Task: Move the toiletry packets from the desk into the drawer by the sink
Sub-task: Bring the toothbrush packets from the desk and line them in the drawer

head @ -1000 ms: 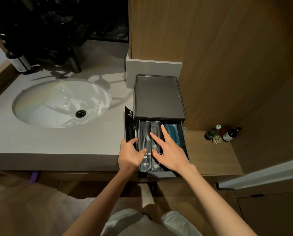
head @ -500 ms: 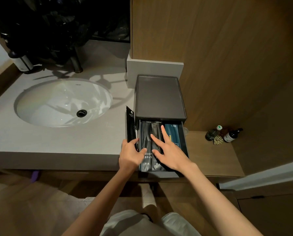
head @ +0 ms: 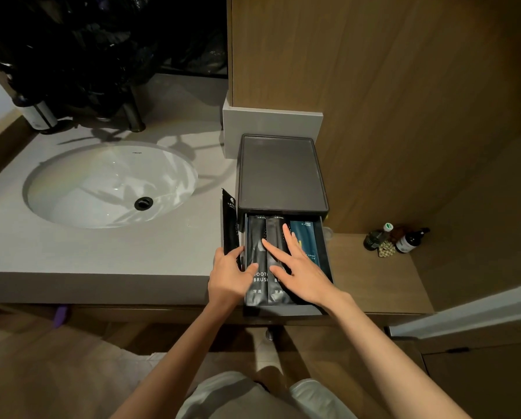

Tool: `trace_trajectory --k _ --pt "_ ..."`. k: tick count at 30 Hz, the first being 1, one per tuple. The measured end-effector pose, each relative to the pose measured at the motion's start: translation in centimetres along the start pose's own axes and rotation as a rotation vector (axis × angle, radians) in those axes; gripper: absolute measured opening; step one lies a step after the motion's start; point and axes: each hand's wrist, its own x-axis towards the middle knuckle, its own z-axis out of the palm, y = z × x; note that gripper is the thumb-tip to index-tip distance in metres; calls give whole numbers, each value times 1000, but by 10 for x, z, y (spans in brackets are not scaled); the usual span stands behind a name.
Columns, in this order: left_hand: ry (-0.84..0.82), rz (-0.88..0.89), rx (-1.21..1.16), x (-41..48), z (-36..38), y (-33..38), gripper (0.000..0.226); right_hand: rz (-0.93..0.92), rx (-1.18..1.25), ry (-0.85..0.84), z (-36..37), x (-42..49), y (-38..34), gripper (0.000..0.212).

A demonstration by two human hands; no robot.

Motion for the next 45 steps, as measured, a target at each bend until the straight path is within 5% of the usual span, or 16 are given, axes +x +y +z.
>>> trace_trajectory --k 6,21,27,37,42,45 --pt "37 30 -13 -6 -2 -2 58 86 -77 7 1 -3 9 74" --pt "127 229 -176 -23 -45 2 29 57 -77 12 -10 -1 -5 57" --pt "16 406 -389 -33 -58 21 15 24 406 413 -37 -2 -42 36" --pt "-274 525 -423 -41 -34 36 8 145 1062 528 -60 -11 -60 47" --pt "120 379 -307 -13 -23 24 25 236 780 510 -70 -25 -33 47" --pt "128 261 -147 9 -15 16 52 298 600 398 -70 -30 -18 45"
